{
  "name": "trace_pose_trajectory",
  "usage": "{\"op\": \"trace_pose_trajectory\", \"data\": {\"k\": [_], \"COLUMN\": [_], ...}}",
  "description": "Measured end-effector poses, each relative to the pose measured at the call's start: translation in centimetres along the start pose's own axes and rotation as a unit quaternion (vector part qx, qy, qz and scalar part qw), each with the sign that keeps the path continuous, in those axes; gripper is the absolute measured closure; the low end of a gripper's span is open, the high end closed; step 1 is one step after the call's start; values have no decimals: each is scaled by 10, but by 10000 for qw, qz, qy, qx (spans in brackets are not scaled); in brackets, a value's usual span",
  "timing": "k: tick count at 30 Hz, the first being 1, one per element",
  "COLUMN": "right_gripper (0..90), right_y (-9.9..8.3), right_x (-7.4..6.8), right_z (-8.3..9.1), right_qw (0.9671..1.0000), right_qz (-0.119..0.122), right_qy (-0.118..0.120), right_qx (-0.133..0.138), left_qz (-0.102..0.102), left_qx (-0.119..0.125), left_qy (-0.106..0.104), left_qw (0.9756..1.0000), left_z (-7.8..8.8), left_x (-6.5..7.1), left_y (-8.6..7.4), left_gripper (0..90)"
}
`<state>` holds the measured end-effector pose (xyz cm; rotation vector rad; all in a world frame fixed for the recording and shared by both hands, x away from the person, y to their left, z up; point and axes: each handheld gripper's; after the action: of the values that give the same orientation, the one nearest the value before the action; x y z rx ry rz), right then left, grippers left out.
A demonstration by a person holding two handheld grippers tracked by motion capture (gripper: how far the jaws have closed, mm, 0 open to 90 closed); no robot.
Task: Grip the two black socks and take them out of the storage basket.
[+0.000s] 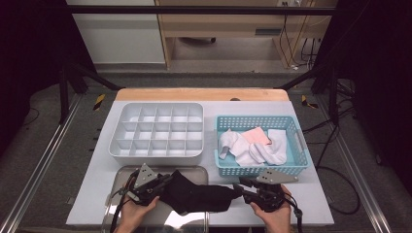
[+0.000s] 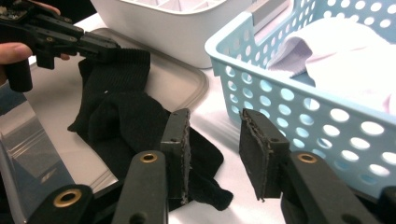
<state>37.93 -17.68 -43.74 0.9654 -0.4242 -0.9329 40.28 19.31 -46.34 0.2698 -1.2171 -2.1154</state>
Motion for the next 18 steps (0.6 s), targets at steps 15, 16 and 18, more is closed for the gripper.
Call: {"op": "trace_pose_trajectory", "data": {"k": [15,16,18], "right_gripper": [535,531,561], "right_y": [-4,-6,-11], "right_x": [-5,-5,-3], "right_z": [-13,-16,-26], "right_qw": [9997,9995,9988], "right_qz": [81,105,75], "right_qy": [216,221,268], "right_qx": [-116,-177,-412], "left_qz": [31,32,39], "left_qx": [14,13,21], "left_qy": [6,2,0], "left_qw": [10000,10000,10000], "left_z": [0,0,0], "left_x": [-1,-1,-1], "left_y": [-1,-1,-1], "left_gripper": [824,824,824]}}
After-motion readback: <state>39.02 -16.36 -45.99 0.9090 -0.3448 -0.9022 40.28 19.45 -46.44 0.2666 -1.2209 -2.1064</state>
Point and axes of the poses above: each handheld gripper's, and its own axes: z roughly backward along the jaws, y roughly out of its top, x roughly to its right, and after that the axes turned 11 degrees about -y, right-handed
